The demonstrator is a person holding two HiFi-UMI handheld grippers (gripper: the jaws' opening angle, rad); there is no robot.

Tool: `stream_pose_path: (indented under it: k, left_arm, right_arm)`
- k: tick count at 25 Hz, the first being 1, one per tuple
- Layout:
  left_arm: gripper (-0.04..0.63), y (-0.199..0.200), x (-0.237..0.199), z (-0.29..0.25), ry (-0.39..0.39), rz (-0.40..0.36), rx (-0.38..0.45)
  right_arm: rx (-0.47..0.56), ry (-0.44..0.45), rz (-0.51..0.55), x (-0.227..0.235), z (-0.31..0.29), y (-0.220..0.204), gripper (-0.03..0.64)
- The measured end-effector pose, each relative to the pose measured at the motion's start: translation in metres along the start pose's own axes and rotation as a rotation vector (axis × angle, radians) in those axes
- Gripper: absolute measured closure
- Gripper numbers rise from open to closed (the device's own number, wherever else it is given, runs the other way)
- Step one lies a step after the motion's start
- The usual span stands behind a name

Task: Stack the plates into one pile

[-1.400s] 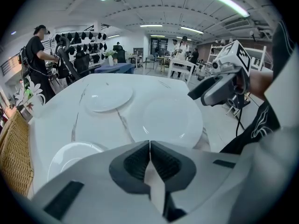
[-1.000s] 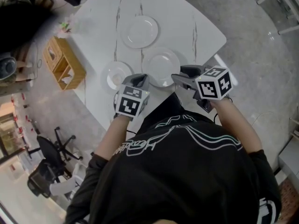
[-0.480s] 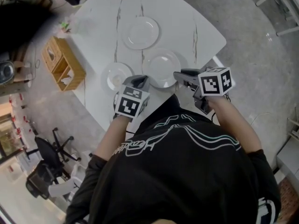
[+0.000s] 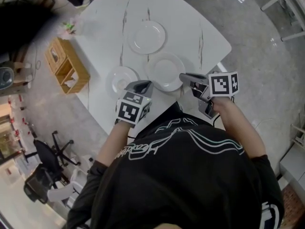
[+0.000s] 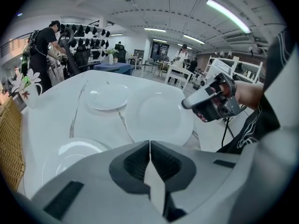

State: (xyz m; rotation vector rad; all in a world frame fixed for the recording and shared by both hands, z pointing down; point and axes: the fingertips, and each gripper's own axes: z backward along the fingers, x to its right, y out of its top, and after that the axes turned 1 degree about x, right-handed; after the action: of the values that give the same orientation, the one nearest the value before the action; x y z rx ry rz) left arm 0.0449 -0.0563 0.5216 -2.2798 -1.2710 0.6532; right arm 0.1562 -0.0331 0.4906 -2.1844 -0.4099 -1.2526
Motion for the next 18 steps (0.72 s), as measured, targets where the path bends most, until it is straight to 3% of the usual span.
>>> stream_pose_path:
  k: [10, 18]
  left_arm:
    - [0.568, 0.021, -0.025, 0.039, 0.022, 0.108, 0.126]
    - [0.568, 0.018, -0.050, 0.071, 0.074, 0.172, 0.172]
  right_arm:
    - [0.023, 0.058, 0.006, -0.028, -0.011, 0.035, 0.577]
    - [0.061, 0.068, 0.020, -0.043, -0.035, 0.081, 0.577]
